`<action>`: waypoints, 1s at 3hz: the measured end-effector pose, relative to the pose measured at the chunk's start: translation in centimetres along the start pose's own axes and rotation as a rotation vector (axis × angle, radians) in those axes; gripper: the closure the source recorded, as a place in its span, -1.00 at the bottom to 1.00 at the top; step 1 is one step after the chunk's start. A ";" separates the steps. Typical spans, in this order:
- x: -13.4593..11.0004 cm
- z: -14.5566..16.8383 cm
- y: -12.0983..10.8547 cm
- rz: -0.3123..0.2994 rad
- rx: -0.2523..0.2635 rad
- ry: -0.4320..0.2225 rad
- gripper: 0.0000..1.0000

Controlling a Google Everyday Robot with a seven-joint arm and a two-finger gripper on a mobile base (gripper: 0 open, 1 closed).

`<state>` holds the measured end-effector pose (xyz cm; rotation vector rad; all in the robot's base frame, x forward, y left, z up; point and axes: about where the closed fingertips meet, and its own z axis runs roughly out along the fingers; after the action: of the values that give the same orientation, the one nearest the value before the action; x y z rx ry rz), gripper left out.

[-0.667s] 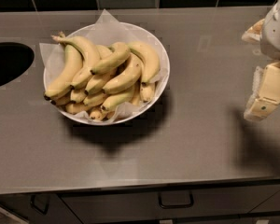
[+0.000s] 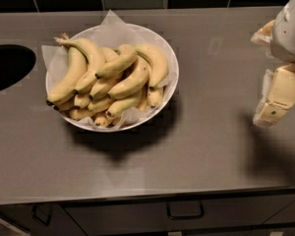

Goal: Pick banana from white bowl

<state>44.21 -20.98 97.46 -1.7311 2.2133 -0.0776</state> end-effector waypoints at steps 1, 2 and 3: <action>-2.8 1.7 0.0 -0.047 -0.054 -0.058 -1.00; -7.5 3.2 0.4 -0.152 -0.107 -0.143 -1.00; -7.5 3.2 0.4 -0.152 -0.107 -0.143 -1.00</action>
Offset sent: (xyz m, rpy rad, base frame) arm 0.0271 0.1174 -0.0209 0.1637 0.0707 0.3208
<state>46.29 -13.21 96.04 -1.8974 2.0153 0.1276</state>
